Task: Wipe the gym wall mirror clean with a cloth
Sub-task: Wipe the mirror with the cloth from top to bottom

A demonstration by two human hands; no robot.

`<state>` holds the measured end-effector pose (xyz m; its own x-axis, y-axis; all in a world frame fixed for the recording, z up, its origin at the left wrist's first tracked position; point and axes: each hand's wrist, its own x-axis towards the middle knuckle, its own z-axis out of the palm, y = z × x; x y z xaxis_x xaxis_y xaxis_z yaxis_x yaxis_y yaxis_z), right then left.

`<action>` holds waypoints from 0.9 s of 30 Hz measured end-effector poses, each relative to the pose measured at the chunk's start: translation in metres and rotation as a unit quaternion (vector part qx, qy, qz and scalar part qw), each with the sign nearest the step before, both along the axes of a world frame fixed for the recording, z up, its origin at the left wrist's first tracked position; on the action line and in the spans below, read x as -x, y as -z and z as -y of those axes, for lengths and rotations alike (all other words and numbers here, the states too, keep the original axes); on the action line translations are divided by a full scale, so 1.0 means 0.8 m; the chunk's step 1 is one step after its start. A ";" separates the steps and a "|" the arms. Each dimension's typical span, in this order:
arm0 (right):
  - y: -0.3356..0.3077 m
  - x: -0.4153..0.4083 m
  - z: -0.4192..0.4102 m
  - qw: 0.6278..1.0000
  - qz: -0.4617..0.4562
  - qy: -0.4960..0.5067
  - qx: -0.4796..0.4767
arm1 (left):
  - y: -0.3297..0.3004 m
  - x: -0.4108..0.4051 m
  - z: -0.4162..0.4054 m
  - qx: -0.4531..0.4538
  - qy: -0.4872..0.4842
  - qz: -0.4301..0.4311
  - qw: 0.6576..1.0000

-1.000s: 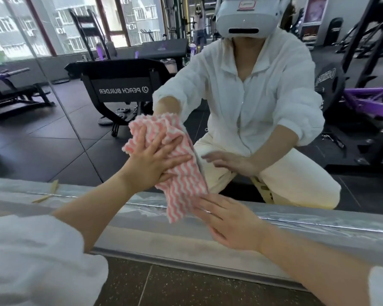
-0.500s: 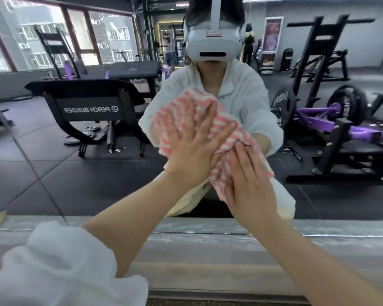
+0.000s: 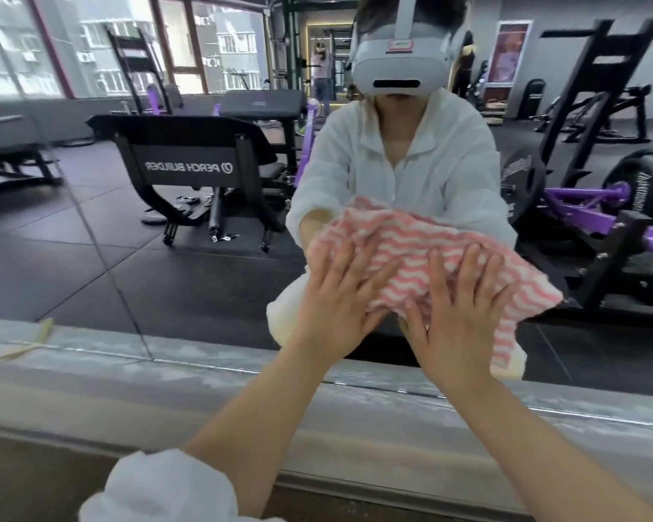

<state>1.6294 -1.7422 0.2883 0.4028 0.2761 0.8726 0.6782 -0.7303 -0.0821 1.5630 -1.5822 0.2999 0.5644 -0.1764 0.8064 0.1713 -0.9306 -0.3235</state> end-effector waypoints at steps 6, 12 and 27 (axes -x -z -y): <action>-0.018 0.021 -0.083 0.988 0.114 -0.032 0.103 | 0.068 0.082 -0.060 0.154 -0.135 -0.026 0.978; -0.020 0.059 -0.170 0.956 0.176 -0.072 0.223 | 0.101 0.131 -0.091 0.365 -0.126 -0.009 0.922; 0.029 0.141 -0.359 0.761 0.329 -0.107 0.549 | 0.176 0.204 -0.159 0.606 -0.185 0.147 0.760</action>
<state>1.5169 -1.4554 0.2651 -0.1784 0.9821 0.0611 0.4217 0.0202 0.9065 1.3997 -1.4549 0.1589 0.1594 0.9223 0.3520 0.3924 -0.3864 0.8347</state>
